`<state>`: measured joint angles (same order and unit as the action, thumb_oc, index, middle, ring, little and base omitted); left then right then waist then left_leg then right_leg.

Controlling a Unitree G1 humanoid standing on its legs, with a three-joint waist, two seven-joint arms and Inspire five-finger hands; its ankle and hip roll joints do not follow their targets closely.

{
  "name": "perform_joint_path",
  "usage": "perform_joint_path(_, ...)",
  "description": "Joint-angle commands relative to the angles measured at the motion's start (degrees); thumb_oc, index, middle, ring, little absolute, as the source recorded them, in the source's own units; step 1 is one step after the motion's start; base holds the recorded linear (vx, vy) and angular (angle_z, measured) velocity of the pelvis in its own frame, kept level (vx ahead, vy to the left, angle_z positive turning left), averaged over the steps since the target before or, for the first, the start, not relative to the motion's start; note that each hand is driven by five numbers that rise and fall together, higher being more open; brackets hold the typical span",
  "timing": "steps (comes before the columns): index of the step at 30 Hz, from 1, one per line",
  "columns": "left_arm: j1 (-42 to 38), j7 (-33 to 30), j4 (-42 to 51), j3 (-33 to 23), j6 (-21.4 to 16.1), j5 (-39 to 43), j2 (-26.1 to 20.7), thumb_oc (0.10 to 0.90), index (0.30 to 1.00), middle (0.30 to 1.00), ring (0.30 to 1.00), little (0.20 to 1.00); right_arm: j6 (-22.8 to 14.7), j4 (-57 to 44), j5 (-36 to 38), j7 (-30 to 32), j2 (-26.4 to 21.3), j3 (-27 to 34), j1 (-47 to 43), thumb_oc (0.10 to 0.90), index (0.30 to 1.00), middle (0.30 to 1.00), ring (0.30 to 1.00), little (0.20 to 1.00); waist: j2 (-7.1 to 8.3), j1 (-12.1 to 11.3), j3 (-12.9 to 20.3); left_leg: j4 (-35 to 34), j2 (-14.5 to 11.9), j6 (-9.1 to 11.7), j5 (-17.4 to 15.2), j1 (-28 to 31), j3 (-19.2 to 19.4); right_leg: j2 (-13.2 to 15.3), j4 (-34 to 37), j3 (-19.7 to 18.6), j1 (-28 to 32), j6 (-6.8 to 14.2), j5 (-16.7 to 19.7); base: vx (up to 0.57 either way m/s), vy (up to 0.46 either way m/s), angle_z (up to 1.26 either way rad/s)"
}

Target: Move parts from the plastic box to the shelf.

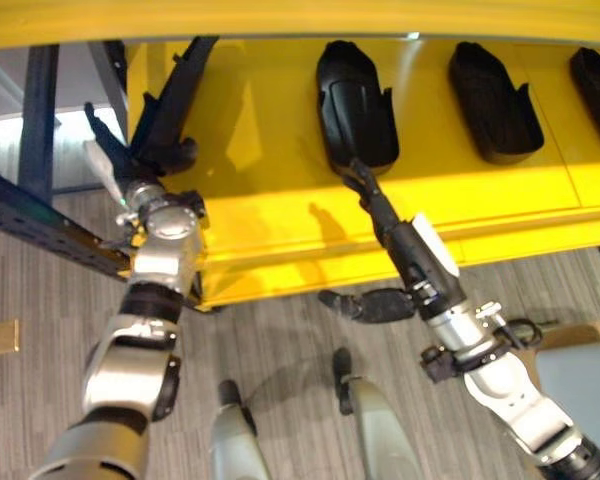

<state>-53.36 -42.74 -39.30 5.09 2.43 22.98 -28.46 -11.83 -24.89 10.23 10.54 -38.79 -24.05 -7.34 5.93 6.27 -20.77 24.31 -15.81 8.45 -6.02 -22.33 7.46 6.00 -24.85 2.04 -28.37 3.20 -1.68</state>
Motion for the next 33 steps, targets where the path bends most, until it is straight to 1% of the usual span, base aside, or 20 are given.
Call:
perform_joint_path(1,-6.0,1.2,-2.5,2.9,-3.9,1.9,-2.8,0.900,1.000,1.000,1.000,1.000,-5.1,-8.3,1.0,2.2,-1.6,2.1,-3.9,0.900,1.000,1.000,1.000,1.000,-1.11,1.3,3.2,-0.8,1.3,-3.5,0.4,2.1,1.8,-1.7,-3.2,-2.0,2.0,-0.6,-3.5,0.00,0.000,0.00)
perform_joint_path(2,-6.0,1.2,-2.5,2.9,-3.9,1.9,-2.8,0.900,1.000,1.000,1.000,1.000,-5.1,-8.3,1.0,2.2,-1.6,2.1,-3.9,0.900,1.000,1.000,1.000,1.000,-1.11,1.3,3.2,-0.8,1.3,-3.5,0.4,2.1,1.8,-1.7,-3.2,-2.0,2.0,-0.6,-3.5,0.00,0.000,0.00)
perform_joint_path(4,-9.5,1.9,-4.5,5.4,-3.9,1.7,-1.7,0.900,1.000,1.000,1.000,1.000,-5.0,-8.4,1.1,2.0,-2.3,3.0,-3.5,0.900,1.000,1.000,1.000,1.000,-1.25,1.5,3.4,-0.9,1.5,-3.4,0.4,2.3,1.6,-1.5,-3.5,-1.9,2.3,-0.5,-3.7,0.00,0.000,0.00)
perform_joint_path(7,-11.1,2.2,-5.0,6.4,-4.0,1.7,-1.3,0.900,1.000,1.000,1.000,1.000,-4.9,-8.4,1.3,1.8,-2.3,3.2,-3.5,0.900,1.000,1.000,1.000,1.000,-1.23,1.6,3.4,-0.8,1.5,-3.4,0.4,2.4,1.6,-1.4,-3.5,-2.0,2.4,-0.5,-3.7,0.00,0.000,0.00)
perform_joint_path(8,-12.2,2.5,-5.0,7.1,-4.2,1.6,-0.5,0.900,1.000,1.000,1.000,1.000,-4.9,-8.2,1.5,1.5,-2.3,3.4,-3.3,0.900,1.000,1.000,1.000,1.000,-1.29,1.7,3.4,-0.6,1.5,-3.5,0.2,2.4,1.6,-1.4,-3.7,-2.1,2.4,-0.5,-3.8,0.00,0.000,0.00)
perform_joint_path(14,-13.9,2.7,-4.8,7.9,-4.4,0.7,1.0,0.900,1.000,1.000,1.000,1.000,-5.2,-8.2,1.5,1.3,-2.0,4.0,-2.8,0.900,1.000,1.000,1.000,1.000,-1.52,1.8,3.0,-0.1,1.5,-3.7,-0.1,2.4,1.6,-1.5,-4.0,-2.4,2.4,-0.5,-4.0,0.00,0.000,0.00)
perform_joint_path(16,-13.9,2.7,-4.1,8.5,-4.2,-0.6,1.1,0.900,1.000,1.000,1.000,1.000,-5.2,-8.1,1.4,1.3,-2.0,4.2,-2.8,0.900,1.000,1.000,1.000,1.000,-1.69,1.7,3.0,-0.2,1.6,-3.7,-0.1,2.4,1.6,-1.4,-4.0,-2.3,2.3,-0.4,-4.1,0.00,0.000,0.00)
perform_joint_path(17,-13.6,2.7,-3.1,9.3,-3.7,-2.8,1.0,0.900,1.000,1.000,1.000,1.000,-5.3,-8.1,1.3,1.3,-2.1,4.5,-2.7,0.900,1.000,1.000,1.000,1.000,-1.71,1.7,2.9,0.0,1.6,-3.8,-0.1,2.2,1.6,-1.3,-4.1,-2.3,2.3,-0.5,-4.1,0.00,0.000,0.00)
perform_joint_path(19,-13.2,2.9,-2.5,9.3,-3.8,-3.5,1.0,0.900,1.000,1.000,1.000,1.000,-5.3,-8.1,1.2,1.4,-2.0,4.9,-2.7,0.900,1.000,1.000,1.000,1.000,-1.73,1.6,2.8,0.2,1.6,-3.8,-0.2,2.0,1.5,-1.3,-4.2,-2.2,2.2,-0.5,-4.1,0.00,0.000,0.00)
perform_joint_path(23,-11.5,3.2,0.1,9.1,-3.7,-5.8,-0.6,0.900,1.000,1.000,1.000,1.000,-5.4,-8.0,1.2,1.1,-1.7,5.6,-2.5,0.900,1.000,1.000,1.000,1.000,-1.86,1.3,2.5,0.2,1.8,-3.9,-0.3,2.0,1.5,-1.3,-4.2,-2.3,2.1,-0.6,-4.1,0.00,0.000,0.00)
perform_joint_path(25,-10.0,3.3,3.2,9.0,-3.5,-8.0,-2.3,0.900,1.000,1.000,1.000,1.000,-5.5,-8.0,1.3,1.0,-1.4,6.1,-2.1,0.900,1.000,1.000,1.000,1.000,-1.95,1.1,2.4,0.5,1.8,-4.0,-0.4,1.9,1.5,-1.2,-4.3,-2.3,2.0,-0.6,-4.1,0.00,0.000,0.00)
perform_joint_path(27,-6.0,3.9,8.2,8.0,-3.2,-11.1,-5.2,0.900,1.000,1.000,1.000,1.000,-5.5,-7.9,1.3,0.6,-0.9,7.0,-1.6,0.900,1.000,1.000,1.000,1.000,-2.04,0.7,2.3,0.5,1.9,-4.1,-0.6,1.8,1.4,-1.2,-4.3,-2.2,1.9,-0.6,-4.0,0.00,0.000,0.00)
perform_joint_path(28,-2.4,4.6,12.1,6.6,-3.1,-13.3,-7.1,0.900,1.000,1.000,1.000,1.000,-5.5,-7.7,1.5,0.2,-0.4,7.8,-1.1,0.900,1.000,1.000,1.000,1.000,-2.13,0.4,2.2,0.7,1.9,-4.2,-0.6,1.6,1.3,-1.1,-4.4,-2.2,2.0,-0.7,-4.1,0.00,0.000,0.00)
perform_joint_path(29,-2.3,4.6,12.3,6.5,-3.1,-13.3,-7.1,0.900,1.000,1.000,1.000,1.000,-5.5,-7.7,1.5,0.2,-0.4,7.8,-1.1,0.900,1.000,1.000,1.000,1.000,-2.14,0.4,2.3,0.8,1.9,-4.2,-0.7,1.6,1.4,-1.1,-4.4,-2.2,2.0,-0.7,-4.1,0.00,0.000,0.00)
perform_joint_path(33,5.8,6.4,19.2,2.9,-2.9,-18.0,-11.1,0.900,1.000,1.000,1.000,1.000,-5.3,-7.5,1.7,-0.7,0.7,9.4,-0.2,0.900,1.000,1.000,1.000,1.000,-2.38,-0.2,2.1,1.1,1.9,-4.3,-0.9,1.4,1.2,-1.1,-4.7,-2.1,1.7,-0.9,-4.3,0.00,0.000,0.00)
